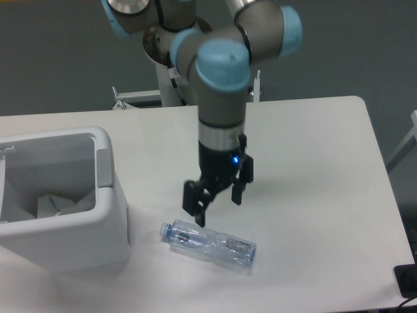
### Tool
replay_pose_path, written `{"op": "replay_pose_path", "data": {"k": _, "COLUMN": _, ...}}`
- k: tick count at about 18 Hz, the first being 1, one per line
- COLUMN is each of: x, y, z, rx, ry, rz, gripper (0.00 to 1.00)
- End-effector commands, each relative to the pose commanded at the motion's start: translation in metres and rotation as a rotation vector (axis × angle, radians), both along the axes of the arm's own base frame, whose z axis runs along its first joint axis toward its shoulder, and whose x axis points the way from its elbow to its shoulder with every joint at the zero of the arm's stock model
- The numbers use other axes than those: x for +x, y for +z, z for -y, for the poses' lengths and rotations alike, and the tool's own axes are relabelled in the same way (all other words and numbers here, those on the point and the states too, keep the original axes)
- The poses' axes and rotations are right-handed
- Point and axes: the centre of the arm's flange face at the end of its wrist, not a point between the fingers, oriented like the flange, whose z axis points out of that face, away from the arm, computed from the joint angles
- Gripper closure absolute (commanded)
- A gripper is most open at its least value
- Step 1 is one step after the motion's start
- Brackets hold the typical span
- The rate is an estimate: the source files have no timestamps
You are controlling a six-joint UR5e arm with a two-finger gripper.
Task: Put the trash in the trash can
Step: 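Move the gripper over the clear water bottle and lower it, then close the gripper around the bottle's body near its base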
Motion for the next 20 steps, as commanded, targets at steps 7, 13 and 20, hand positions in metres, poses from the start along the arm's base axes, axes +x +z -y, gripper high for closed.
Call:
{"op": "replay_pose_path", "data": {"k": 7, "x": -0.029, "y": -0.087, "z": -0.018, "rx": -0.126, "ry": 0.045, "rz": 0.043, "gripper": 0.00}}
{"op": "replay_pose_path", "data": {"k": 13, "x": -0.041, "y": -0.114, "z": -0.023, "rx": -0.173, "ry": 0.087, "rz": 0.046, "gripper": 0.00}}
{"op": "replay_pose_path", "data": {"k": 20, "x": -0.048, "y": -0.138, "z": -0.026, "rx": -0.218, "ry": 0.135, "rz": 0.043, "gripper": 0.00}}
